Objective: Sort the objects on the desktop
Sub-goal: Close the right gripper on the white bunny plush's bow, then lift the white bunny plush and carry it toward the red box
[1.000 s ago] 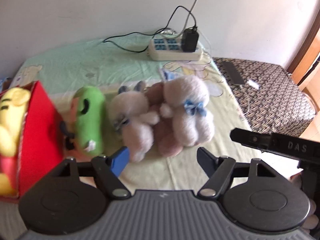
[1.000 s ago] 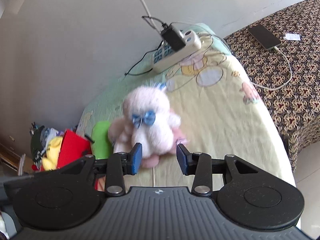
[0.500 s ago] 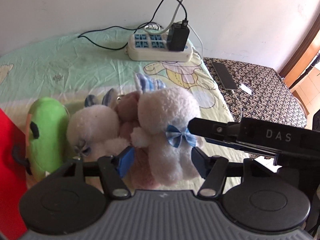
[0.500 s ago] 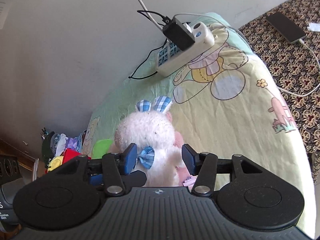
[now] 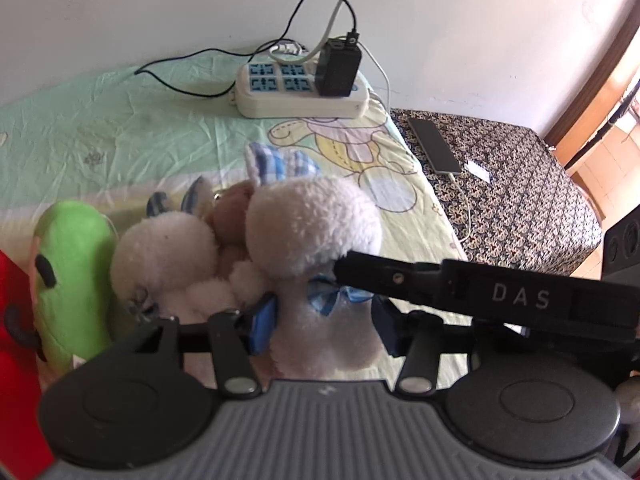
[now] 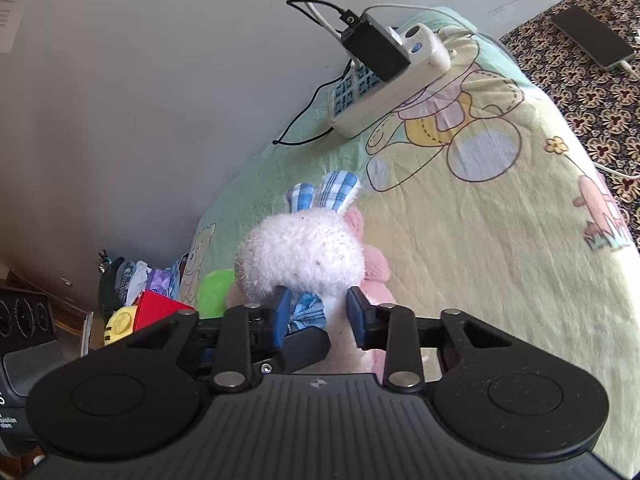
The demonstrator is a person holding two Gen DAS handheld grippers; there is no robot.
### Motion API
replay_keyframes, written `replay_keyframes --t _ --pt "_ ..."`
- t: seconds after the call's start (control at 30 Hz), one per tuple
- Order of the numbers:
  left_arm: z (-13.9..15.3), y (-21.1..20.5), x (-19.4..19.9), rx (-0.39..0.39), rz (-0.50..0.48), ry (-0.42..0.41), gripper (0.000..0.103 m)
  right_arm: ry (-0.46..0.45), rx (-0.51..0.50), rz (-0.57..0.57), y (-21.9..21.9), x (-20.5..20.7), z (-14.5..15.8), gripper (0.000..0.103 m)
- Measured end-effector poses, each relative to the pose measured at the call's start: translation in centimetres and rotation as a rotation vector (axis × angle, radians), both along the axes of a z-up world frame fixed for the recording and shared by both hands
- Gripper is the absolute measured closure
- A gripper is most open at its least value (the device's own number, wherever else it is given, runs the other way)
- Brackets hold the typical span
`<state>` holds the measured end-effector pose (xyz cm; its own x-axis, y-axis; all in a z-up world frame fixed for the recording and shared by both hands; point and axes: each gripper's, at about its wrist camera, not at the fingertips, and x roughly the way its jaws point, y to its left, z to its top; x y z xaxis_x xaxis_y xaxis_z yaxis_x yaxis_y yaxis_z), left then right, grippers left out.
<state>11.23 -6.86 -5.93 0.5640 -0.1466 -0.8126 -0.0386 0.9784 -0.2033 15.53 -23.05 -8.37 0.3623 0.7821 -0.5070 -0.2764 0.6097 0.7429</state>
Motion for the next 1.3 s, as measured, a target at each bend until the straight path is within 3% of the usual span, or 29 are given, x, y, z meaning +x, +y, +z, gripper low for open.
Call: replay_keyframes --t 0.23,0.47,0.8,0.9,1.0,1.13,1.3 --pt "0.9 -0.9 -2.8 -0.027 -0.034 -0.022 0.051 0.029 0.04 -0.026 -1.7 -2.5 0.5 0.094" --pt "1.5 -1.1 -7.8 -0.022 -0.071 -0.04 0.051 0.027 0.029 0.0 -1.8 -6.9 1.3 0.094" --pt "0.2 -0.5 -15.8 -0.006 -0.154 0.001 0.051 0.024 -0.113 0.105 1.1 -14.6 1.0 0.094" --pt "-0.9 0.7 -17.5 -0.039 -0.167 0.04 0.053 0.079 -0.118 0.136 2.6 -16.0 -0.1 0.09" --pt "-1.5 1.5 -18.1 -0.015 -0.145 0.045 0.052 0.118 -0.133 0.113 3.6 -16.8 -0.8 0.089" --pt "-1.2 2.2 -17.7 0.003 -0.132 0.012 0.044 0.094 -0.153 0.073 3.8 -17.0 -0.3 0.075" --pt "-2.3 1.7 -16.4 0.008 -0.153 0.032 0.047 0.078 -0.19 0.063 4.1 -16.7 -0.4 0.055"
